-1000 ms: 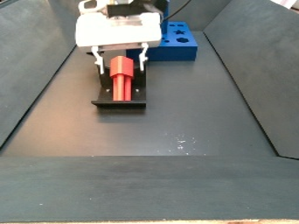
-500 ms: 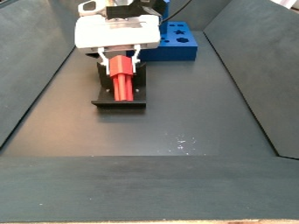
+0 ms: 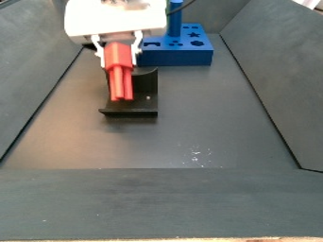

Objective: Pick up the 3 prong object. Move up. Place the 3 prong object on the fixture. Regrasp the 3 prong object. Move to above the board. Insert the 3 prong object.
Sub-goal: Move to above the board.

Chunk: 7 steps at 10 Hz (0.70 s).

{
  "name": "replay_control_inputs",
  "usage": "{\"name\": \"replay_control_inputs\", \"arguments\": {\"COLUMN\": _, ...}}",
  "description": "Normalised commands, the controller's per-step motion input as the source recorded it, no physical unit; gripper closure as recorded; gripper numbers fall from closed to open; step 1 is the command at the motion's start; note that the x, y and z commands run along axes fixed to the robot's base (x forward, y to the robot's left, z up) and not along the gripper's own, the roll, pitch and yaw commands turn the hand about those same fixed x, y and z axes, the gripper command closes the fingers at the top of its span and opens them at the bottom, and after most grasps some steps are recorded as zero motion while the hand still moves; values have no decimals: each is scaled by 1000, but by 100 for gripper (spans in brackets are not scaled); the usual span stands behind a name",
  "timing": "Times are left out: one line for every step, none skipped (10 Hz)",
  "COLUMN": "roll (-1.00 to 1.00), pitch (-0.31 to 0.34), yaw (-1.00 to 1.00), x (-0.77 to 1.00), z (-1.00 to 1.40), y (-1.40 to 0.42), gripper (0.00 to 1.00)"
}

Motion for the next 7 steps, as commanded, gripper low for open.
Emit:
{"name": "replay_control_inputs", "arguments": {"roll": -106, "pitch": 209, "yaw": -15, "x": 169, "z": 1000, "y": 245, "gripper": 100}}
{"name": "replay_control_inputs", "arguments": {"roll": -97, "pitch": 211, "yaw": 31, "x": 165, "z": 1000, "y": 233, "gripper": 100}}
{"name": "replay_control_inputs", "arguments": {"roll": -78, "pitch": 210, "yaw": 83, "x": 160, "z": 1000, "y": 220, "gripper": 100}}
{"name": "replay_control_inputs", "arguments": {"roll": -63, "pitch": 203, "yaw": 111, "x": 159, "z": 1000, "y": 210, "gripper": 100}}
{"name": "replay_control_inputs", "arguments": {"roll": -52, "pitch": 191, "yaw": 128, "x": 156, "z": 1000, "y": 202, "gripper": 100}}
{"name": "replay_control_inputs", "arguments": {"roll": -42, "pitch": 145, "yaw": 158, "x": 146, "z": 1000, "y": 178, "gripper": 100}}
{"name": "replay_control_inputs", "arguments": {"roll": -45, "pitch": 113, "yaw": 167, "x": 138, "z": 1000, "y": 163, "gripper": 100}}
